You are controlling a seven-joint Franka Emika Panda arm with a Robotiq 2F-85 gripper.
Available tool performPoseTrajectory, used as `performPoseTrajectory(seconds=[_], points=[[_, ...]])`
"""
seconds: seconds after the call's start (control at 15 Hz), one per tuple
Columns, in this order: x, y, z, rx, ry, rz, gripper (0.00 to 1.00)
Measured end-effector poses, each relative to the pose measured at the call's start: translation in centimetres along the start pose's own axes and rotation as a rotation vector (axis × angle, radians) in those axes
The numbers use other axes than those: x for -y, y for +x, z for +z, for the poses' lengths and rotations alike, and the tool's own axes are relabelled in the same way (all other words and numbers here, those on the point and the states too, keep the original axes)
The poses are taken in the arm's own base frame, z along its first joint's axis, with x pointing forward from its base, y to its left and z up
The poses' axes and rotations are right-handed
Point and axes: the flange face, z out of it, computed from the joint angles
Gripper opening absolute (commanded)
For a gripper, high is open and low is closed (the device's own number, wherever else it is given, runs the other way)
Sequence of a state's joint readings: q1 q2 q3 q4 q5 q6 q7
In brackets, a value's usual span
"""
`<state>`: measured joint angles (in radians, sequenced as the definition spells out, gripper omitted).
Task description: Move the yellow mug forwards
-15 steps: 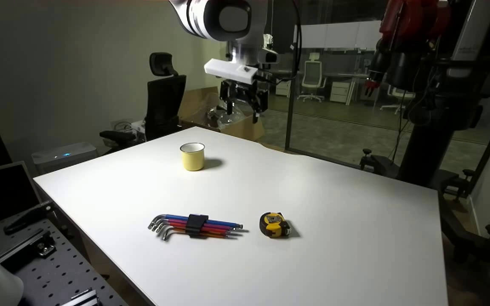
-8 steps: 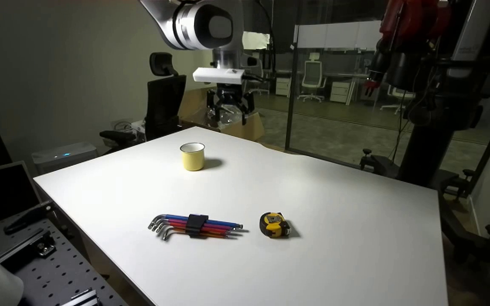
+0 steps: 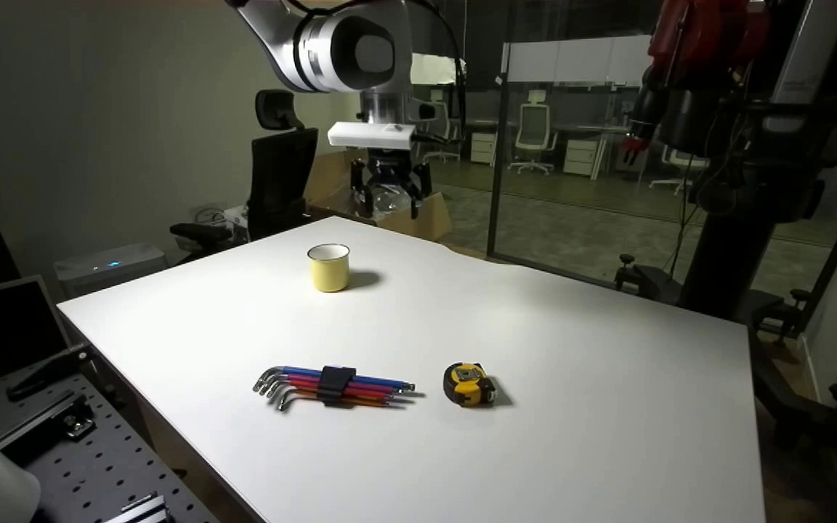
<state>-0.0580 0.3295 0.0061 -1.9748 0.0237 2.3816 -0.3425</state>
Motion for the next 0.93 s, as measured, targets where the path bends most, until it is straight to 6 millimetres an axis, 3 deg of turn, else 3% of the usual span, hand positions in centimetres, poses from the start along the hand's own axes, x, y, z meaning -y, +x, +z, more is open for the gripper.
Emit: performPoseTrajectory(seconds=[0.13, 0.6, 0.73, 0.93], points=[[1.9, 0.4, 0.8, 0.009, 0.012, -0.044, 1.00], [12.1, 1.9, 4.8, 0.069, 0.041, -0.247, 1.00], [13.1, 1.9, 5.4, 0.079, 0.036, -0.271, 1.00], [12.9, 1.9, 5.4, 0.080, 0.035, -0.271, 1.00]])
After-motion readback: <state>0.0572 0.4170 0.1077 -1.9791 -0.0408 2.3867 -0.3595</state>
